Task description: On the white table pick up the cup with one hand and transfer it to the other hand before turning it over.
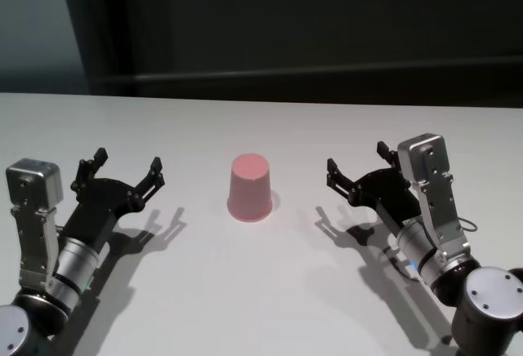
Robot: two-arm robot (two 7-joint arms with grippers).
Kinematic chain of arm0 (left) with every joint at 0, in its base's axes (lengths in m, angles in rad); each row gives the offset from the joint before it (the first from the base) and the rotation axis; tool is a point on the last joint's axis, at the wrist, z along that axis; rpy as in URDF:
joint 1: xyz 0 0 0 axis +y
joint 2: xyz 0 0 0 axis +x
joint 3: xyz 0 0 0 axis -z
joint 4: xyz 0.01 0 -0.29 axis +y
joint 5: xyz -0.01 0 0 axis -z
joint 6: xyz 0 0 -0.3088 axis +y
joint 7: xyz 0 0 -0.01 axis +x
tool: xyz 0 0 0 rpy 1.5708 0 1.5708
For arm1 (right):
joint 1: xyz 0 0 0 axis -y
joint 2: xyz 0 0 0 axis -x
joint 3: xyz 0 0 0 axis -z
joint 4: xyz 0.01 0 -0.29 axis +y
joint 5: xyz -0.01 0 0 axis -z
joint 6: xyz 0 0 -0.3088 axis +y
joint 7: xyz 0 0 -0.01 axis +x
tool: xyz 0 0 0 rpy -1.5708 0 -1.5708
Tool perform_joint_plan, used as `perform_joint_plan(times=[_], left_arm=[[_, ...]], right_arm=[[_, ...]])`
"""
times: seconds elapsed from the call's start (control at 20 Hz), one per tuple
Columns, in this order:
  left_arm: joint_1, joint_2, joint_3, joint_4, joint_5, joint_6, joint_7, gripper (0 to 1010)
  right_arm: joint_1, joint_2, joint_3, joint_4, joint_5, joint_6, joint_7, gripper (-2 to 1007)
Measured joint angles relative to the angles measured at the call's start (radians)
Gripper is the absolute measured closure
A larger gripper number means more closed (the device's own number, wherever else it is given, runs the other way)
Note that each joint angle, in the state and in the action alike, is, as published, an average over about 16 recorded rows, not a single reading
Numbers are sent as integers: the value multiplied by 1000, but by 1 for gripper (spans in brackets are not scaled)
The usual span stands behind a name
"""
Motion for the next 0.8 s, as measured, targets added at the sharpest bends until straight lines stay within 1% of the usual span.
perform_joint_plan(times=[0.45,0.8], left_arm=[[0,0,0,0,0,0,0,10],[0,0,0,0,0,0,0,10]], right_arm=[[-61,-4,35,-20,-19,-24,-30,3],[-90,-15,58,-17,-42,-46,-54,3]])
